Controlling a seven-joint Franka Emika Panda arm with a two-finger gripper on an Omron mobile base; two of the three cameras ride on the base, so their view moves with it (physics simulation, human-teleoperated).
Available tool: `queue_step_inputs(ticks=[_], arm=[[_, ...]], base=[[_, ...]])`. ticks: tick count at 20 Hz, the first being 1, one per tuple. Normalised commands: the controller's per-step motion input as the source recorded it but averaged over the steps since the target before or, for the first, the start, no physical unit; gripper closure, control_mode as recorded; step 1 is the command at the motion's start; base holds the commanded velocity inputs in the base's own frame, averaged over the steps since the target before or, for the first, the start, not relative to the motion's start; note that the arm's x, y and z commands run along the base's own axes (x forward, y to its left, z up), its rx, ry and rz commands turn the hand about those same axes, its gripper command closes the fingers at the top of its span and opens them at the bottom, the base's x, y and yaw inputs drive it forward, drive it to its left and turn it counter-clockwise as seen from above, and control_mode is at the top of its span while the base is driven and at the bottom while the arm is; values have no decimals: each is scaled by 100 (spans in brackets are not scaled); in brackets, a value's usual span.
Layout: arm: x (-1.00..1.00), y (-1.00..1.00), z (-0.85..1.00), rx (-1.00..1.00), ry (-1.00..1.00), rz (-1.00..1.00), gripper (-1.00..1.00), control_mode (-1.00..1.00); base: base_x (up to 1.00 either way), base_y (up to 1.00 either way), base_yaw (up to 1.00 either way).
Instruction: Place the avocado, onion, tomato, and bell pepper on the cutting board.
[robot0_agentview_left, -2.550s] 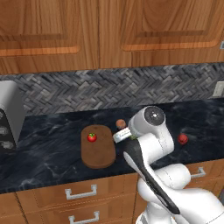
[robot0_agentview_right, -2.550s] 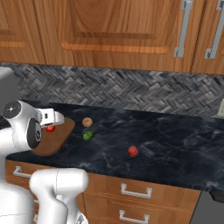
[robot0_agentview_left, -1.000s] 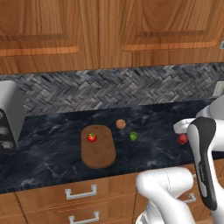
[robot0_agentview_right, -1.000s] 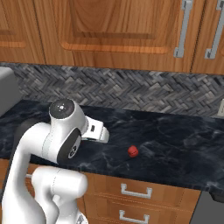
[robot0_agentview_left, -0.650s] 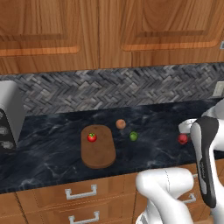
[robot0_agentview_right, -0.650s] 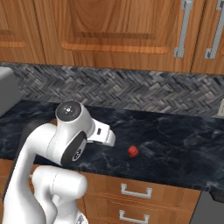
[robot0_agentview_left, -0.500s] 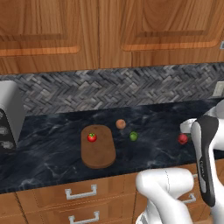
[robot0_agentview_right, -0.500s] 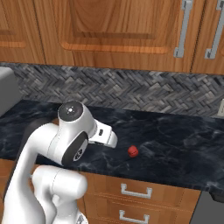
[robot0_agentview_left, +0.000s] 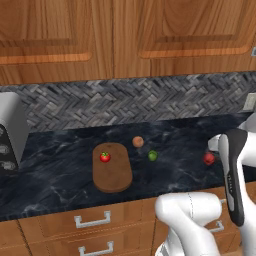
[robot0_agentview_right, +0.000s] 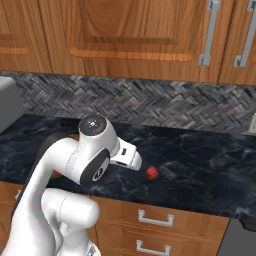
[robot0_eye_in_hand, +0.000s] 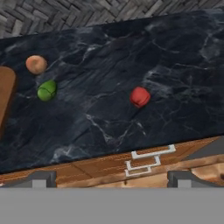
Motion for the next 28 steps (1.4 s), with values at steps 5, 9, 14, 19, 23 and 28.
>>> queue_step_inputs(ticks=[5, 9, 14, 19, 23, 28], arm=[[27, -10, -17, 1, 7, -2, -100, -100], [33, -9, -19, 0, 10, -2, -100, -100], [31, -12, -19, 2, 11, -3, -100, -100], [24, -14, -21, 4, 9, -6, -100, -100], [20, -14, -20, 3, 4, -8, -100, -100], [13, -8, -19, 1, 1, -13, -100, -100]], base=[[0, 0, 0], [0, 0, 0], [0, 0, 0], [0, 0, 0], [0, 0, 0], [0, 0, 0]])
